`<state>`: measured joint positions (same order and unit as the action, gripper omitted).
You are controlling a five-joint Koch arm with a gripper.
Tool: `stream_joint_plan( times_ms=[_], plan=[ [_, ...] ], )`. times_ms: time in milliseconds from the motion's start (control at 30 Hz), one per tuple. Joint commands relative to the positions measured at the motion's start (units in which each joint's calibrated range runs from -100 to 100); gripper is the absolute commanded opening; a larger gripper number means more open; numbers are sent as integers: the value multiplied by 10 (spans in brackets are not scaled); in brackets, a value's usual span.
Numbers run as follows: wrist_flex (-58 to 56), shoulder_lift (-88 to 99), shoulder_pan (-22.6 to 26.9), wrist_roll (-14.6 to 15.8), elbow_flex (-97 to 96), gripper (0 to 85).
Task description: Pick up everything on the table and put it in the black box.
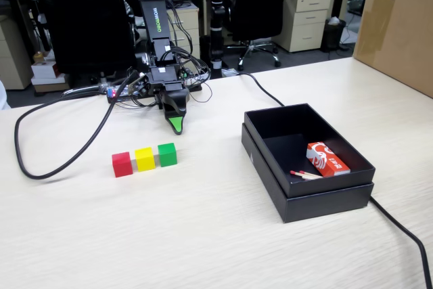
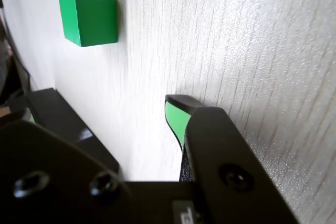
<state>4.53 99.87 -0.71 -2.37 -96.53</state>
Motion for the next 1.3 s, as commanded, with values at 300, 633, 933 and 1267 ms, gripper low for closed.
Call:
stream_joint_plan(
  times_ms=[300, 633, 933, 1267],
  plan=[
    [-428, -10, -14, 19, 271, 477],
    [-685, -163, -44, 1, 599, 476],
    [-708, -409, -121, -81, 761, 472],
    [-708, -679, -178, -125, 944, 472]
  ],
)
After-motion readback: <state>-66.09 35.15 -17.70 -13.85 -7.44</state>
